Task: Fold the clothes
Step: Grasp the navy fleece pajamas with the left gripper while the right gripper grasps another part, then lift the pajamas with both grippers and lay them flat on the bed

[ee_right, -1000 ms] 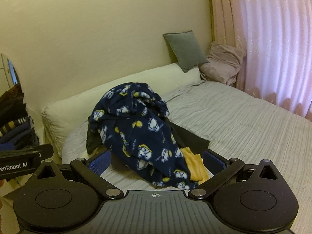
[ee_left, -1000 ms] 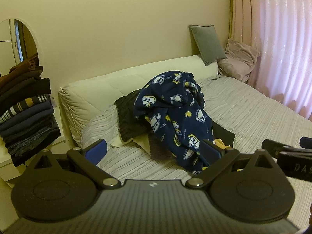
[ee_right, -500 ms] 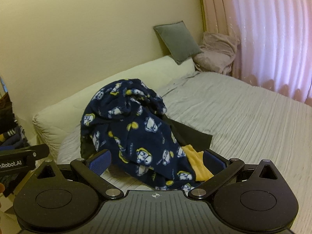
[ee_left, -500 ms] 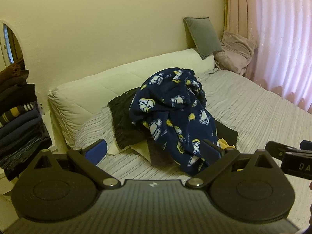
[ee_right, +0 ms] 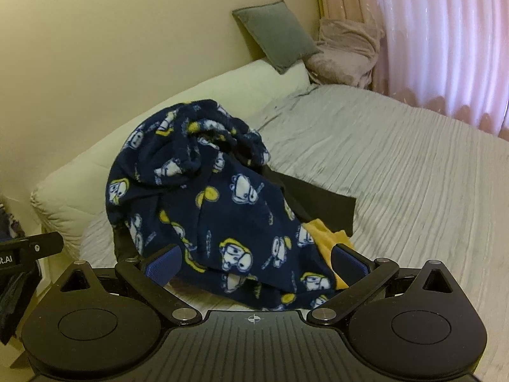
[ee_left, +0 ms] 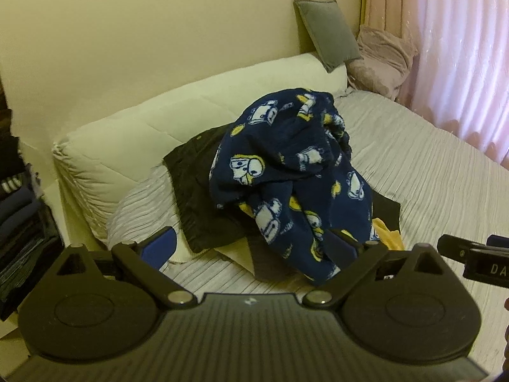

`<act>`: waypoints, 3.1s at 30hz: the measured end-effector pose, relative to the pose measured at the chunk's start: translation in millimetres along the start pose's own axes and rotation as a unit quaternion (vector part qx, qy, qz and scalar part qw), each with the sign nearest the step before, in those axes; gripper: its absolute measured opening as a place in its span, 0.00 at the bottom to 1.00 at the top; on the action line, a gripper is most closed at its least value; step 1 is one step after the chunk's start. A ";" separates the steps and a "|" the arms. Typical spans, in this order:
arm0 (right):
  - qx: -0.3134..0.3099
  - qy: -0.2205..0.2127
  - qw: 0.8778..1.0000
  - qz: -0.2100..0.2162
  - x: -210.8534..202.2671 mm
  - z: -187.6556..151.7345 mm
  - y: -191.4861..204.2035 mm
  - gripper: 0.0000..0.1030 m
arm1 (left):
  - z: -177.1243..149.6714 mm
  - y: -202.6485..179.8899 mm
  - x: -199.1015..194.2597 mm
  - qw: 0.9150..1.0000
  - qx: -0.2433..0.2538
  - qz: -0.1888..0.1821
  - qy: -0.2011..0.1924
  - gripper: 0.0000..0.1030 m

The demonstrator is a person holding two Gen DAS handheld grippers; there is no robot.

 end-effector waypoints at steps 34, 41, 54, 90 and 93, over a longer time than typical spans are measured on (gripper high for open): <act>0.285 0.011 0.950 0.125 189.2 16.0 21.5 0.80 | 19.2 59.1 185.3 0.994 -0.036 -0.085 0.053 0.89; 0.322 0.015 0.935 0.150 223.6 16.4 26.3 0.79 | 17.1 72.0 211.5 0.989 -0.090 -0.105 0.059 0.85; 0.293 -0.066 0.938 0.174 166.7 39.0 16.3 0.13 | 31.2 56.5 187.5 0.973 -0.121 -0.193 0.023 0.09; 0.453 -0.179 0.758 -0.433 -579.9 -229.7 -330.7 0.80 | -177.6 -346.7 -234.8 0.826 0.183 -0.520 0.122 0.03; 0.503 -0.117 0.735 -0.438 -588.4 -295.1 -309.4 0.80 | -213.1 -331.2 -222.4 0.832 0.227 -0.483 0.152 0.03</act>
Point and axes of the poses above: each gripper's, at about its wrist camera, not at the fingertips, and x roughly the way its jaws point, y to its left, z to its top, the point moved 5 cm from there along x, roughly the way its jaws point, and after that the axes turned 12 degrees about -y, right-handed, at the moved point
